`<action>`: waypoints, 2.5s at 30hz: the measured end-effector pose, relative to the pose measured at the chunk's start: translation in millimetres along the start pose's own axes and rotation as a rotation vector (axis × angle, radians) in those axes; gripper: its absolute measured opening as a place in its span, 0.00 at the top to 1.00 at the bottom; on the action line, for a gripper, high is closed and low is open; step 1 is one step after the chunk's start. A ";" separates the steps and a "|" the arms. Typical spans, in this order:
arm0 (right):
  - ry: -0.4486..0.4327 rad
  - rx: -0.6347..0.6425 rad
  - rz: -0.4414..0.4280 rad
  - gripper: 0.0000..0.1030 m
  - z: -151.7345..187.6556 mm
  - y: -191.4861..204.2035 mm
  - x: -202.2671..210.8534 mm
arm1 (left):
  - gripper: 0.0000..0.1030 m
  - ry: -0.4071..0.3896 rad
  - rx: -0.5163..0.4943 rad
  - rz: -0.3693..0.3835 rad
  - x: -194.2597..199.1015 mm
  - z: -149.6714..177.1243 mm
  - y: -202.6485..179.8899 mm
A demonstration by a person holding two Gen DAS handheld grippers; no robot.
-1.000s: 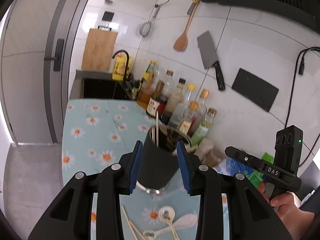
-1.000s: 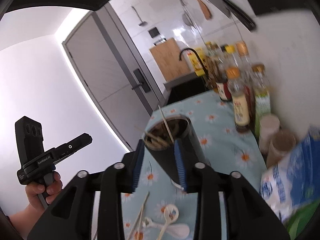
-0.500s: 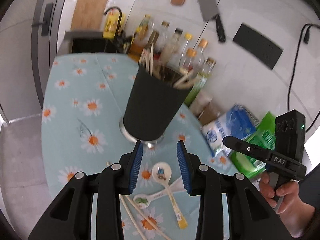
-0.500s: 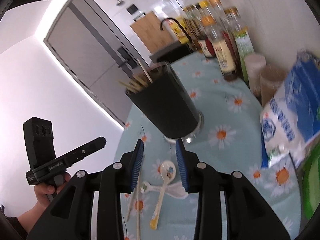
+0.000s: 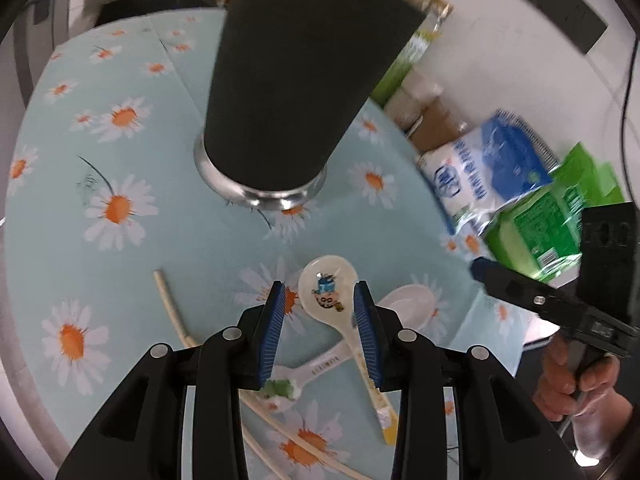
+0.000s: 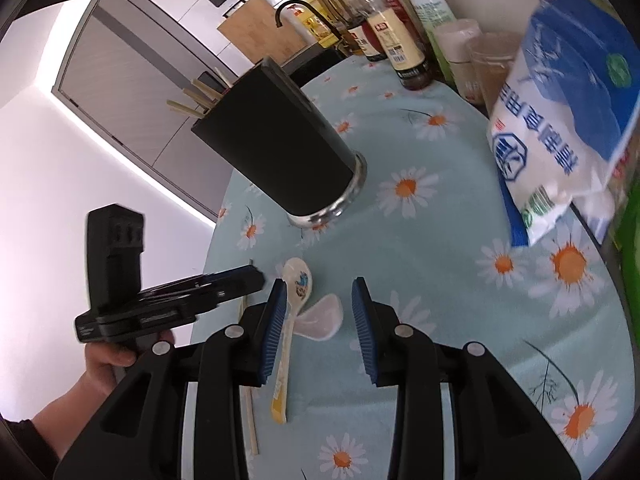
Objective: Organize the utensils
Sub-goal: 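Lower both tools to the white spoons beside the cup, then close the left tool on a white spoon while the right tool grasps another spoon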
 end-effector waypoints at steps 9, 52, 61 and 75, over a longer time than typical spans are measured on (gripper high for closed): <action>0.005 -0.033 0.017 0.66 6.9 -8.0 -0.5 | 0.67 0.076 0.003 0.041 -25.3 -8.8 15.1; 0.188 -0.198 -0.003 0.86 28.3 -7.4 -61.0 | 0.97 -0.107 -0.184 0.082 57.5 -7.9 -34.7; 0.163 -0.231 0.032 0.91 24.8 -9.5 -62.6 | 0.97 -0.132 -0.155 0.071 75.7 4.2 -24.8; 0.056 0.008 0.141 0.94 -15.9 9.4 -21.5 | 0.97 -0.210 -0.156 0.042 97.1 -1.0 -23.4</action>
Point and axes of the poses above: each gripper's, at about its wrist camera, not at the fingertips, and x roughly against the way its jaws point, y to its left, z to its underside, the point moved 2 cm from there along -x, roughly the way its jaws point, and after that the axes turned 9 degrees about z, right-handed, at the moved point
